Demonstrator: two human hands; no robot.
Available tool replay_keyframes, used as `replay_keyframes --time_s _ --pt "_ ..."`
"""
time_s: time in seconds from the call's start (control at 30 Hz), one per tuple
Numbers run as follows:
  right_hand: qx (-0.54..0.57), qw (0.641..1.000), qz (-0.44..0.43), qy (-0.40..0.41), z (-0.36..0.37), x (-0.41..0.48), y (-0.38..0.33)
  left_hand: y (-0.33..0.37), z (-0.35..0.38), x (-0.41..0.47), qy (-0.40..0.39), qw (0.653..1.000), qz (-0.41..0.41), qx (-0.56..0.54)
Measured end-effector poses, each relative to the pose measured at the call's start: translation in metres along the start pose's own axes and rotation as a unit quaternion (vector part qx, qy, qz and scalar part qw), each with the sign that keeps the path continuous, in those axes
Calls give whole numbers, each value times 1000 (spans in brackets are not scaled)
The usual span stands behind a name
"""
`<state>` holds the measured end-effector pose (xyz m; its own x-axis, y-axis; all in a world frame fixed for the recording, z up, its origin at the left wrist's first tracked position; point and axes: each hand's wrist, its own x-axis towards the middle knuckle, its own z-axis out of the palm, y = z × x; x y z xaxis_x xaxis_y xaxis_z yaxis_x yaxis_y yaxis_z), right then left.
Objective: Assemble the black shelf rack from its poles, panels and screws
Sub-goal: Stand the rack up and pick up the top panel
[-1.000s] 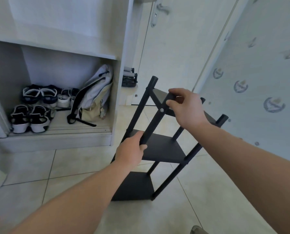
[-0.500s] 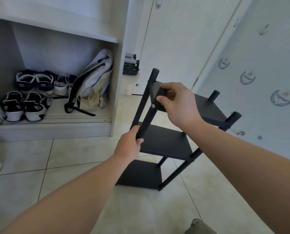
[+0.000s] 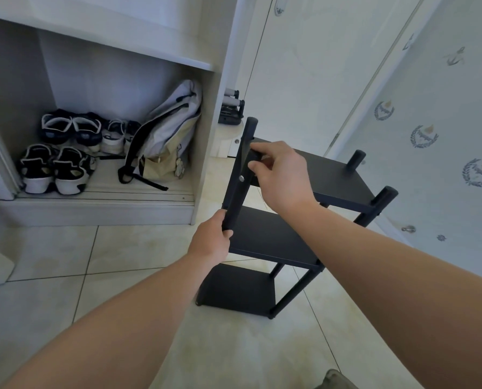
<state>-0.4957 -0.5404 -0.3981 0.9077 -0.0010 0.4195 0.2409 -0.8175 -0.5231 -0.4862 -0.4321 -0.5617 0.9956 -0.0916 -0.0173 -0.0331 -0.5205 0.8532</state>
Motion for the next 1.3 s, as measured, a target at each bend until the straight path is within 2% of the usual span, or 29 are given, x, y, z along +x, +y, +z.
replay_keyframes --time_s 0.17,0.37,0.53,0.63,0.73,0.83,0.97,1.17,1.3 --pt "-13 1000 6 -5 1 -4 -4 0 -5 -4 -5 1000 -18 -12" --pt "-47 997 14 -64 -14 -42 -4 5 -18 -39 -49 997 -37 36" --pt "-132 986 43 -87 -28 -110 0 11 -28 -92 -76 980 -10 181" --pt "-175 973 86 -125 -30 -155 7 15 -29 -128 -72 966 25 248" --pt "-218 955 107 -173 -22 -195 16 4 -27 -163 -104 949 33 296" --pt "-236 941 114 -214 -4 -226 29 -21 -24 -187 -151 937 -8 314" --pt "-240 929 107 -263 41 -246 52 -70 -22 -194 -164 923 -57 345" --pt "-240 900 121 -343 139 -247 103 -158 -5 -158 -152 906 -47 392" --pt "-236 865 96 -432 185 -243 123 -196 0 -137 -176 896 -126 388"
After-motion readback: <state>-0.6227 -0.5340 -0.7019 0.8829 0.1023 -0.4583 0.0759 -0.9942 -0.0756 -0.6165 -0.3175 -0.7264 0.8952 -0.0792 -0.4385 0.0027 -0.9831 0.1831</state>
